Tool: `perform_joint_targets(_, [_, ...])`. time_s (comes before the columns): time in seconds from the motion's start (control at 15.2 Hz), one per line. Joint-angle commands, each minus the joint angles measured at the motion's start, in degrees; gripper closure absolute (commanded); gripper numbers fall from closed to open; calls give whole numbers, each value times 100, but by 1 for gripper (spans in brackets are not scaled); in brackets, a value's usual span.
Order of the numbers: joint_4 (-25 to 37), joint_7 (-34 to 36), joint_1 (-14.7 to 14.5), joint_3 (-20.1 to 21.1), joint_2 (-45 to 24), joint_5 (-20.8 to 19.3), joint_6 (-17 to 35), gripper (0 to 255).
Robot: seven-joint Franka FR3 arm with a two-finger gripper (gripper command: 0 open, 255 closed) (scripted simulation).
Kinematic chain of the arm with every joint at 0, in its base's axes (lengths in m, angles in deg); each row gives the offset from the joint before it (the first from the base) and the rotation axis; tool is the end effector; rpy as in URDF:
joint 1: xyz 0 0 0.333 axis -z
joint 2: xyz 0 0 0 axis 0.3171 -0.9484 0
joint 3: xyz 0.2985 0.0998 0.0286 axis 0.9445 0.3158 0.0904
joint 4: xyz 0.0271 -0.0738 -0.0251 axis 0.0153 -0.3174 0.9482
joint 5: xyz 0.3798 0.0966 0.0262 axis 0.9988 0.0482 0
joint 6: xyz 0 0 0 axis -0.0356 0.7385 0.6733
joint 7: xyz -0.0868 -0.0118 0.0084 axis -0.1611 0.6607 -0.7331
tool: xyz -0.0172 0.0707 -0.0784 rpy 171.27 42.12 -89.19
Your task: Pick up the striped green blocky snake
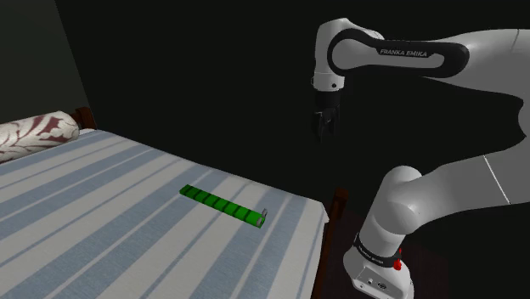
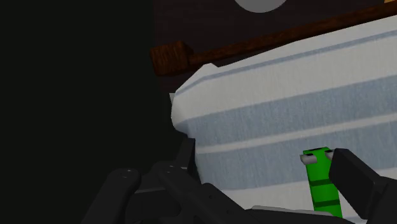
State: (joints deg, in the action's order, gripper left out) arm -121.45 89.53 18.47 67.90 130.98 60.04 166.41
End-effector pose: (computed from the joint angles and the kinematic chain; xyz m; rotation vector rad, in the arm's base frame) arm 0.2865 -0.0397 0.5627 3.0807 -0.1062 -0.2188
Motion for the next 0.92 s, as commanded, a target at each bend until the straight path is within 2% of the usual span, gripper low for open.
perform_joint_targets(0.0, [0, 0, 0, 0, 0, 0, 0, 0])
perform_joint_targets(0.46, [-410, 125, -243, 82, -893, 301, 1410, 0])
perform_joint_targets(0.86, [-455, 158, -466, 166, -1918, 564, 2584, 0])
